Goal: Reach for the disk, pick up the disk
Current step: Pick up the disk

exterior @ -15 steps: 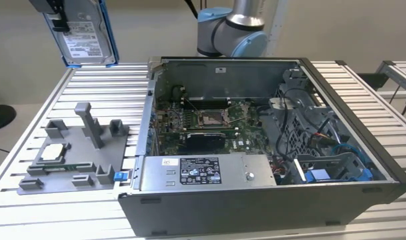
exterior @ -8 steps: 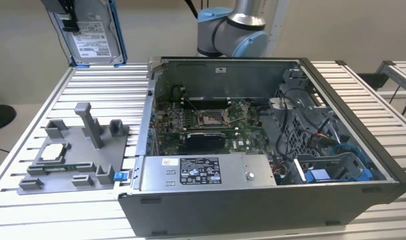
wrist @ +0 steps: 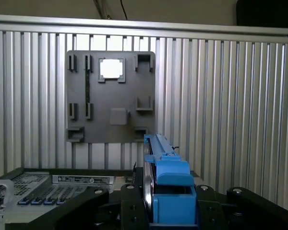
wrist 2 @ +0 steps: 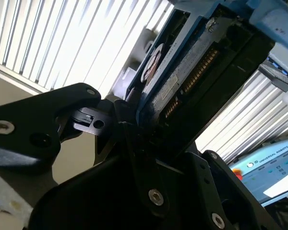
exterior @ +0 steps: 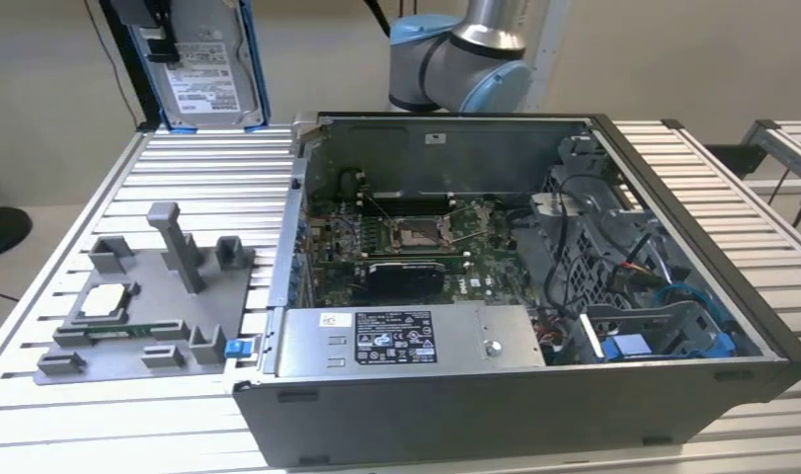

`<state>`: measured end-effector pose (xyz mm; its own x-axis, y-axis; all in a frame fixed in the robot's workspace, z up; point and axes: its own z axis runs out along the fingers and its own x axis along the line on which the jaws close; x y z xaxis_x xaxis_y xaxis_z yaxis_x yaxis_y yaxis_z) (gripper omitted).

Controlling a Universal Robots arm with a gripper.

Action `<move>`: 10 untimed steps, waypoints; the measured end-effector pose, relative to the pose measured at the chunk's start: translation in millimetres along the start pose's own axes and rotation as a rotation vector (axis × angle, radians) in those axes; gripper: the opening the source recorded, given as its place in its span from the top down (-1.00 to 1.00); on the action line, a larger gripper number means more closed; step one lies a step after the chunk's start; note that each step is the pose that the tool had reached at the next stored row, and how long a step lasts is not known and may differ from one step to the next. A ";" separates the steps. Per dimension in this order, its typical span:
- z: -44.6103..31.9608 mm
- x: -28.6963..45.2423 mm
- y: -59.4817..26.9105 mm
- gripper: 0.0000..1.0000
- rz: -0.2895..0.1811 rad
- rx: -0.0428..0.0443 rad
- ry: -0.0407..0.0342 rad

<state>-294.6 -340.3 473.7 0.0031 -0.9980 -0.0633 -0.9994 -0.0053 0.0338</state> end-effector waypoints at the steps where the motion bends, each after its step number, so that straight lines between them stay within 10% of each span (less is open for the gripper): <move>1: -0.1 0.0 -2.7 1.00 0.000 -0.0001 0.0000; 10: -0.9 0.1 -26.0 1.00 0.000 -0.0004 0.0000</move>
<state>-268.6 -340.2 473.8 0.0031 -0.9980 -0.0633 -0.9994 -0.0052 0.0342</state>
